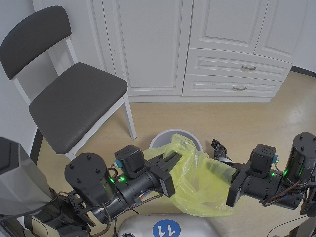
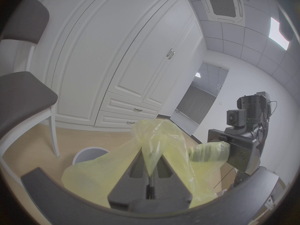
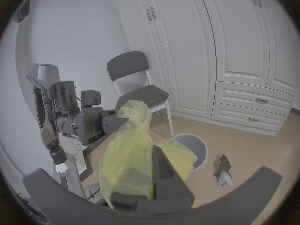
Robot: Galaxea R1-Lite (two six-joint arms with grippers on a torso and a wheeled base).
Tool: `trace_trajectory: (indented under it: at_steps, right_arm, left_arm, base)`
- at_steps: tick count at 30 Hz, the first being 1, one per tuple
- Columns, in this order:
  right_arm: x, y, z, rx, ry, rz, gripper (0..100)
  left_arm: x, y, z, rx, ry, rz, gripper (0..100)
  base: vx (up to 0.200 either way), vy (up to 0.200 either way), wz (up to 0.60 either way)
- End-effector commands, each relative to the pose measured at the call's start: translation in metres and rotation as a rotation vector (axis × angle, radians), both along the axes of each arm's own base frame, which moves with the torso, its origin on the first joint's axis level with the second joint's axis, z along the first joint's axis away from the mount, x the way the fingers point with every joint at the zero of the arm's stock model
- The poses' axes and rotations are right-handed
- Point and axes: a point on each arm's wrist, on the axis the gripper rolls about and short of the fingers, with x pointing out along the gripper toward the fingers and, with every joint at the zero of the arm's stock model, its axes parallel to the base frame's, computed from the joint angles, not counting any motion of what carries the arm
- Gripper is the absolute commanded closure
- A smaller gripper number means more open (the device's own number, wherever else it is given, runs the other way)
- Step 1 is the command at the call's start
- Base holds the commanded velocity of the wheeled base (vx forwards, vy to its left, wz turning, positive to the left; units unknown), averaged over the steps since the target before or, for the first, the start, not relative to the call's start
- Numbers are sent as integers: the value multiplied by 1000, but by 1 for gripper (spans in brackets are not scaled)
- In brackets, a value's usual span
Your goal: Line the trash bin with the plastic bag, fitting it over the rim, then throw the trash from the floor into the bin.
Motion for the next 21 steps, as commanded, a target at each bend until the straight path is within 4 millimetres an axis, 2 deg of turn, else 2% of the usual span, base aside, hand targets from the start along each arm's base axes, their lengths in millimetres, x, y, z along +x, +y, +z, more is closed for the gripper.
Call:
trace_trajectory:
  at_steps: [1,6,10,11,12,13,14,17,21]
  right_arm:
    - [6,5,-8,5,3,-9,100]
    - [15,-5,-2,35,-29,-70,100]
    - [37,-13,7,50,-41,-162,100]
    - [51,-14,7,45,-34,-195,100]
    - [51,-14,7,45,-34,-195,100]
    - [76,-10,11,50,-28,-238,100]
    - [87,-6,12,65,-11,-254,100]
    - [99,1,9,89,50,-269,100]
    - [118,15,0,217,189,-243,100]
  left_arm:
    - [13,-5,-9,-10,39,27,100]
    - [28,-3,-8,-39,46,94,100]
    - [45,5,-3,-57,31,137,100]
    - [54,7,-1,-64,24,156,100]
    - [54,7,-1,-64,24,156,100]
    - [75,3,1,-57,29,177,100]
    - [83,1,3,-49,38,188,100]
    - [94,-1,5,-31,69,204,100]
    - [109,-8,-8,-101,193,212,100]
  base:
    - [0,0,0]
    - [0,0,0]
    - [0,0,0]
    - [0,0,0]
    - [0,0,0]
    - [0,0,0]
    - [0,0,0]
    - [0,0,0]
    - [0,0,0]
